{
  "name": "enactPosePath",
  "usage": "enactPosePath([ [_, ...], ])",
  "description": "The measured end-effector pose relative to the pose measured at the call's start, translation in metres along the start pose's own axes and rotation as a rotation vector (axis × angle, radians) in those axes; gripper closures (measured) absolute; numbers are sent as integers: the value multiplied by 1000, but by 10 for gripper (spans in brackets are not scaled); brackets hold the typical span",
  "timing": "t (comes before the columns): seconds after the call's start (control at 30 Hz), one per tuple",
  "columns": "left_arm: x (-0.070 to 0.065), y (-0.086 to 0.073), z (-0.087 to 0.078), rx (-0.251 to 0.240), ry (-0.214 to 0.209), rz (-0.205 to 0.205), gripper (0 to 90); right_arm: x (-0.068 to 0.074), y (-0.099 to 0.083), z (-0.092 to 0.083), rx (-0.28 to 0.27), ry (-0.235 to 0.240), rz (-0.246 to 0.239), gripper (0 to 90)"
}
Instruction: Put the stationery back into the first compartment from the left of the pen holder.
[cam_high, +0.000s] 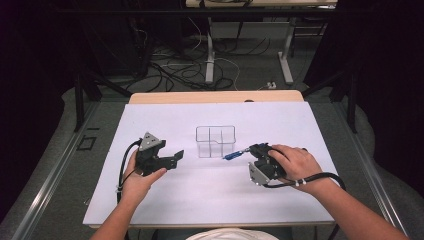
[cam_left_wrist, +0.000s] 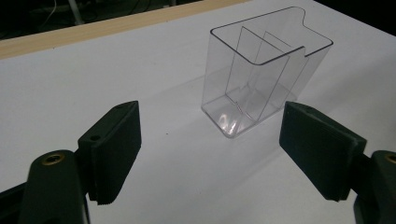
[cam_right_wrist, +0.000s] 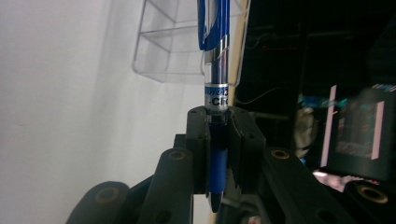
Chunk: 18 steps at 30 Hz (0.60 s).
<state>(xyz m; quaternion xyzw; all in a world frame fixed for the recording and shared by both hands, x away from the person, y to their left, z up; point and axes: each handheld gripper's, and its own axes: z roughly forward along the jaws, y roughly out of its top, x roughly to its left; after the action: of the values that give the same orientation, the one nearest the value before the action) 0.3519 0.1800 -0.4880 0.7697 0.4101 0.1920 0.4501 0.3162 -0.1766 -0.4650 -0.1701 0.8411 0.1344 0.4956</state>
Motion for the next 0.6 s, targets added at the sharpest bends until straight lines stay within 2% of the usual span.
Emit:
enactPosePath([
  [0.13,0,1,-1,1,-11,-6,216,2,7,-3,-16,-47,-104,795],
  [0.17,0,1,-1,3,-14,-8,229,3,11,-4,-30,-79,-154,795],
  [0.2,0,1,0,6,-16,-8,229,3,11,-4,-30,-79,-154,795],
  [0.37,-1,3,0,19,-33,-13,251,7,17,-3,-41,-131,-256,795],
  [0.53,-1,7,-2,29,-56,-28,282,11,22,2,-45,-148,-354,795],
  [0.57,-1,8,-2,33,-63,-31,282,11,22,2,-45,-148,-354,795],
  [0.6,-2,9,-2,32,-67,-34,292,11,23,3,-40,-149,-375,795],
])
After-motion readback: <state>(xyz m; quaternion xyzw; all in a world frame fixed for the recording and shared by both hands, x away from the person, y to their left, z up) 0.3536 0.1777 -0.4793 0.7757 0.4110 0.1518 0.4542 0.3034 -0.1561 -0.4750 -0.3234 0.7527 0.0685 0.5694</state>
